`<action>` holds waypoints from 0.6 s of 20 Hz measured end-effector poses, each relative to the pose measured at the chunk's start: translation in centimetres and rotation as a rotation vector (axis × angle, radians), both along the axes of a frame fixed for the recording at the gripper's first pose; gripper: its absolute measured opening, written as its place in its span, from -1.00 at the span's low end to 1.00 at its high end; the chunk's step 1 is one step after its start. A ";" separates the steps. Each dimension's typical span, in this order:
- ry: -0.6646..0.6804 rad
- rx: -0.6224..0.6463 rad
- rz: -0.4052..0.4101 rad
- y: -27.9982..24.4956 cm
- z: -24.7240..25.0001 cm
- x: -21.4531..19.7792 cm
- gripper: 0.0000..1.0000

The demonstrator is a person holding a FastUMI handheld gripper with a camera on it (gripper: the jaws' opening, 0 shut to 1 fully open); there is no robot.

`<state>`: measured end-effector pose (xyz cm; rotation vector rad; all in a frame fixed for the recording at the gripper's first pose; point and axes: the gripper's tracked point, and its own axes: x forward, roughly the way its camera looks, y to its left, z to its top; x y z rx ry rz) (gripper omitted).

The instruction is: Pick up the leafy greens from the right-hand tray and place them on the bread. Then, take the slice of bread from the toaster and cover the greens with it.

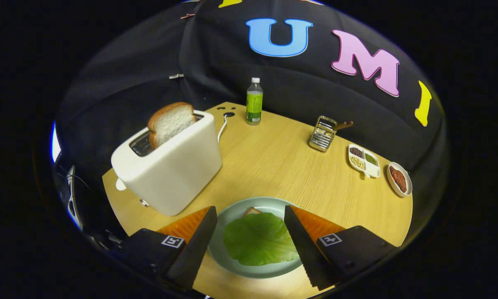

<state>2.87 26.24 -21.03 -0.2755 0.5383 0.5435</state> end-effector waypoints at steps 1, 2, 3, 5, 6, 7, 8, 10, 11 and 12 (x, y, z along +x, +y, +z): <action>-0.025 0.020 0.020 1.2 1.4 -0.1 1.00; -0.045 0.038 0.043 2.5 2.8 -0.3 1.00; -0.059 0.058 0.066 3.8 4.1 -0.4 1.00; -0.083 0.108 0.109 6.9 6.6 -0.6 1.00; -0.097 0.137 0.130 8.4 7.8 -0.6 1.00; -0.107 0.162 0.145 9.8 8.7 -0.5 1.00; -0.112 0.182 0.159 11.1 9.5 -0.8 1.00; -0.121 0.187 0.180 13.1 9.7 -0.5 1.00; -0.125 0.179 0.188 14.0 9.5 -0.3 1.00; -0.128 0.169 0.193 14.6 9.1 -0.2 1.00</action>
